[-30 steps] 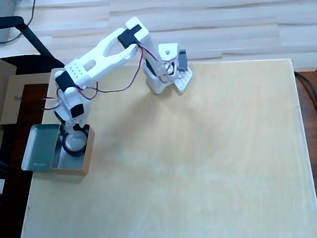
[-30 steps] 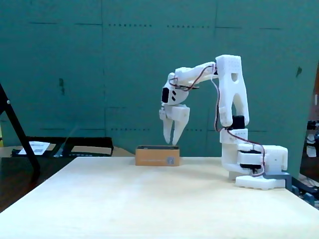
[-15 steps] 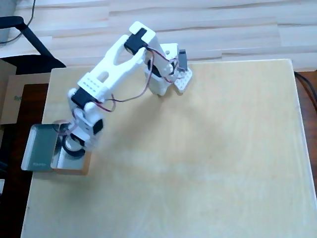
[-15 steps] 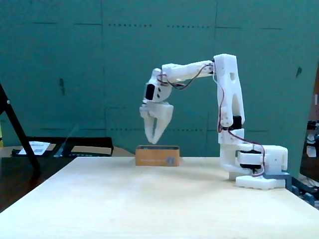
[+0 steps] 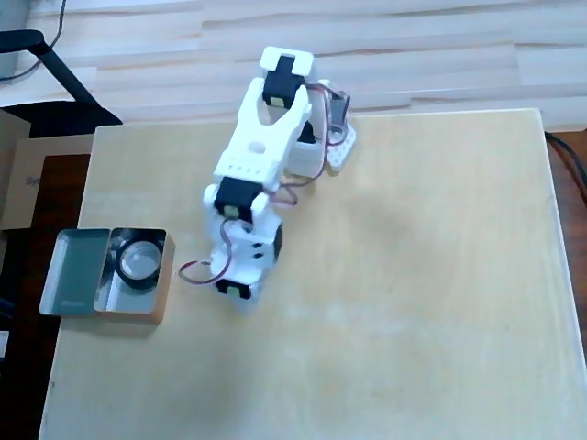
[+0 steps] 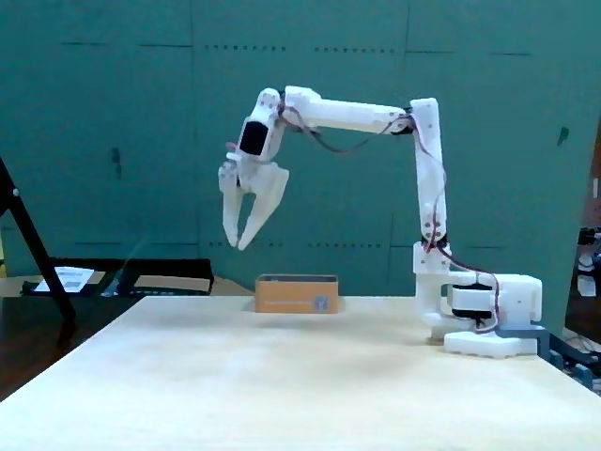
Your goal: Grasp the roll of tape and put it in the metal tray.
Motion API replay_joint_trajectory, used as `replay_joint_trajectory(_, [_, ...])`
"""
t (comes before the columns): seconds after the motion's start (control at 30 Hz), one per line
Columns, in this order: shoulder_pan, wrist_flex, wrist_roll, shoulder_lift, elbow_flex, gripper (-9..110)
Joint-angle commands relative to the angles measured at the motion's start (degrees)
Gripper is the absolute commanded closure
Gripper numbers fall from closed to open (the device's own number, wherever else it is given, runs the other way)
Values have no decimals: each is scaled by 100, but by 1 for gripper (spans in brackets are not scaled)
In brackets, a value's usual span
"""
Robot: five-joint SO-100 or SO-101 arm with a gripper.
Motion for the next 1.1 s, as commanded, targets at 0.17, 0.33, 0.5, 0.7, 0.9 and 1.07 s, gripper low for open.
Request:
replay_joint_trajectory(0.17, [-246,-308,53,3164,2391,102])
replay_joint_trajectory(0.33, [-237,-1248,53,5757,5273,102])
replay_joint_trajectory(0.5, [-237,-1749,62,8517,7471,102])
replay_joint_trajectory(0.7, [-237,-1468,35,10811,8886,102])
replay_joint_trajectory(0.9, [-237,-1503,0,10661,9299,102])
replay_joint_trajectory(1.07, [-237,-1503,0,10688,9536,102])
